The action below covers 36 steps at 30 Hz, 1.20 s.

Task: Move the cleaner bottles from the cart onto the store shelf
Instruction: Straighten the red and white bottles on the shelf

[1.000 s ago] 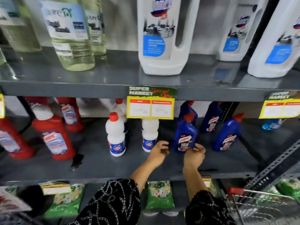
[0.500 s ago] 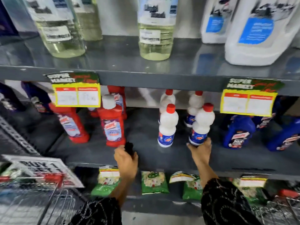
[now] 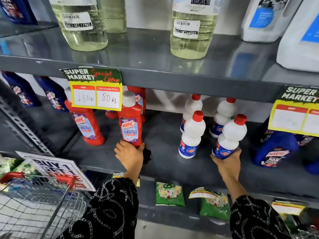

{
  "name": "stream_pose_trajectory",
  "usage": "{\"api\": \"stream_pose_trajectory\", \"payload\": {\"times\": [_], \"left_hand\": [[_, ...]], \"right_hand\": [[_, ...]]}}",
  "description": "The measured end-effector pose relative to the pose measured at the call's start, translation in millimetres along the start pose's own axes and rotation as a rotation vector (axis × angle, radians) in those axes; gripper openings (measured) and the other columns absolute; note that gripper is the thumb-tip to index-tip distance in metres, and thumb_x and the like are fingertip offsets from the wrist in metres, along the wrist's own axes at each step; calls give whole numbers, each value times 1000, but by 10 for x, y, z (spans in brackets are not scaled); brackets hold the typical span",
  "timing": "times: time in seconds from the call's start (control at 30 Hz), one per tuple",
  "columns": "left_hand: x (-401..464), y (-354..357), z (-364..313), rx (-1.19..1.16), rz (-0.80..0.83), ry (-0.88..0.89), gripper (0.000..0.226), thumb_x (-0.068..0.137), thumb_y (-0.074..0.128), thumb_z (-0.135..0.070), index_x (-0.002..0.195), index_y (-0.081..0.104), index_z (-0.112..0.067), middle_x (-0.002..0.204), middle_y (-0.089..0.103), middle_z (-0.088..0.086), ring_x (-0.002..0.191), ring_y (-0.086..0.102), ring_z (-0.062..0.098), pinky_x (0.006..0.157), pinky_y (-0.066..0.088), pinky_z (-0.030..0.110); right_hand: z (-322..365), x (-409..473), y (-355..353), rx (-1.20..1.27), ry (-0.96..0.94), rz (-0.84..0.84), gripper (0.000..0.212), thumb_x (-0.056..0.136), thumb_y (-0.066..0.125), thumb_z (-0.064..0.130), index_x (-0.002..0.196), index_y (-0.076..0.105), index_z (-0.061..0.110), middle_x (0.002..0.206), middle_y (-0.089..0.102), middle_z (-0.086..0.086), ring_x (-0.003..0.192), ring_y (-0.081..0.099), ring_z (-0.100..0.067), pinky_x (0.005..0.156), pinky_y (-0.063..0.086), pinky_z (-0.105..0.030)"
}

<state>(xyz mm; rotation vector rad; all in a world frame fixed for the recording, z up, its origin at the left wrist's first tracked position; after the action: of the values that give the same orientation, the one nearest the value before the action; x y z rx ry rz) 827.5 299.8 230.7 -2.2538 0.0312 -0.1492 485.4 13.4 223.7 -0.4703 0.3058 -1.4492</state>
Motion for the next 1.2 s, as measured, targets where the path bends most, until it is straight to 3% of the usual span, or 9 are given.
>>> {"api": "stream_pose_trajectory", "payload": {"times": [0.2,0.53,0.87,1.1,1.2], "left_hand": [[41,31,28,23,-22,-21,89,58,76,-50,121,41,2,123,52,21,115,46,39,93,40,51],[48,61,127,53,-6,-91,89,56,73,-54,116,44,4,119,49,24,113,42,42,93,34,57],[20,43,98,50,-7,-83,88,55,75,-53,115,46,5,118,50,25,112,43,43,92,35,56],[8,32,108,32,20,-109,87,54,77,-51,113,47,5,117,51,25,111,44,42,93,34,55],[3,22,129,28,27,-140,87,54,79,-49,113,46,5,116,51,26,112,44,42,94,33,56]], "right_hand": [[-11,-14,7,-5,-13,28,93,56,86,23,130,31,15,126,58,-16,111,58,-36,90,52,-48],[-13,-48,34,-50,-20,105,95,55,87,21,132,32,14,126,58,-15,112,57,-35,91,52,-46],[-29,-60,-2,-14,13,132,90,60,83,13,134,33,14,126,59,-13,108,59,-31,82,46,-33],[6,-84,9,-6,23,167,94,62,83,11,138,28,15,131,56,-14,115,56,-33,90,46,-38],[61,-139,1,20,31,215,100,64,81,6,143,21,14,133,55,-12,117,55,-31,92,43,-34]]}}
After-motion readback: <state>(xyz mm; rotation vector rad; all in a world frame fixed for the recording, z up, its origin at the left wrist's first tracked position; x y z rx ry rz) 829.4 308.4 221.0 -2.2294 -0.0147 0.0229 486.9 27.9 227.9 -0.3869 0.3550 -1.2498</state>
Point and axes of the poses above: each hand's wrist, its own x-axis towards the middle knuckle, its own y-axis out of the palm, z = x × y, the point moved 10 cm from there along x, towards the middle knuckle
